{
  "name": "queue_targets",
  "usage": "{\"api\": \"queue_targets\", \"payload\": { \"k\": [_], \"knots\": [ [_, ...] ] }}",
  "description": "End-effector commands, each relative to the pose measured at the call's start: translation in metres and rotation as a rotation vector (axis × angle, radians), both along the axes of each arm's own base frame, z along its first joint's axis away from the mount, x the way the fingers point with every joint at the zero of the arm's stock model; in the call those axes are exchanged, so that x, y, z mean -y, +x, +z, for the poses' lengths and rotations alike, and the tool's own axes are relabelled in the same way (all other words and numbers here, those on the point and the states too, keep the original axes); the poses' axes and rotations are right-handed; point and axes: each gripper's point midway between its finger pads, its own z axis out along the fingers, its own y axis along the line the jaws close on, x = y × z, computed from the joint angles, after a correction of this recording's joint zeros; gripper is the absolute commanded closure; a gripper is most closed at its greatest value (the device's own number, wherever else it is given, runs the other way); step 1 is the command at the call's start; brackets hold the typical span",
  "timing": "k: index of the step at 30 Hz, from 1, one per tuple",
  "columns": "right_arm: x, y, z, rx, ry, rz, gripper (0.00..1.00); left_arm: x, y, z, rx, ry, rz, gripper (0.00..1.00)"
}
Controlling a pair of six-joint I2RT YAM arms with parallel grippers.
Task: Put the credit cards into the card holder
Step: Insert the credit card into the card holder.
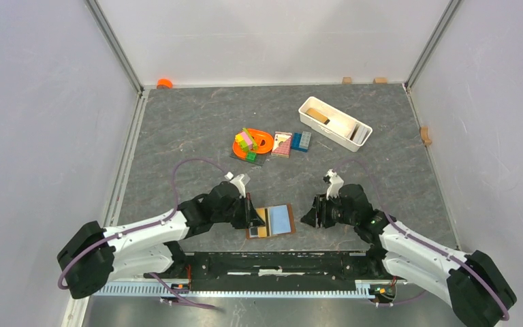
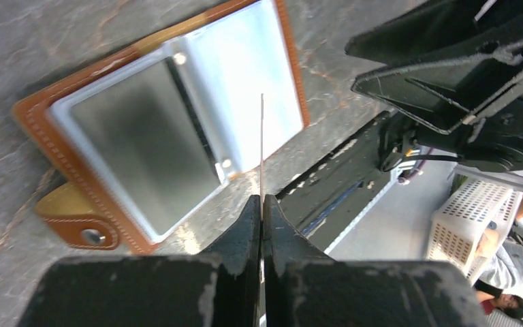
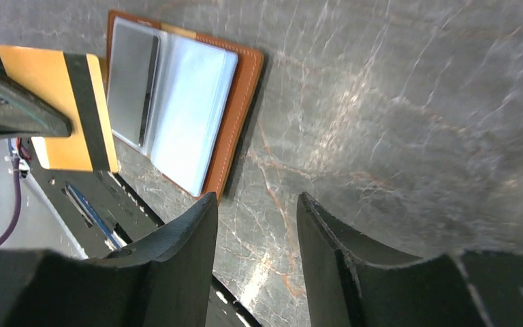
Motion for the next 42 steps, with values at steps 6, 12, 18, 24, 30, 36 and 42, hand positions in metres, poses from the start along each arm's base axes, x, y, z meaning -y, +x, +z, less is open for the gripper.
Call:
{"api": "queue_targets", "payload": {
  "k": [6,12,18,24,30,36,42],
  "knots": [
    [-0.031,-0.014,0.0,-0.074,0.141,0.035,0.54,-0.019,-0.004,-0.028,-0.11,-0.014,0.043,0.98],
    [-0.034,-0.02,-0.012,-0.135,0.153,0.014,0.58,-0.026,-0.001,-0.042,-0.12,-0.014,0.054,0.98],
    [-0.036,-0.022,-0.018,-0.157,0.173,-0.003,0.59,-0.034,-0.001,-0.054,-0.135,0.008,0.06,0.98],
    [-0.045,-0.02,-0.013,-0.158,0.211,0.01,0.62,-0.038,-0.002,-0.059,-0.14,0.02,0.067,0.98],
    [-0.052,-0.02,-0.011,-0.165,0.233,0.025,0.65,-0.039,-0.002,-0.06,-0.139,0.02,0.064,0.98],
    [-0.06,-0.022,-0.008,-0.17,0.258,0.043,0.66,-0.038,-0.001,-0.06,-0.142,0.018,0.058,0.98],
    [-0.061,-0.023,-0.015,-0.192,0.229,0.034,0.76,-0.036,-0.001,-0.06,-0.146,0.01,0.049,0.98]
  ]
}}
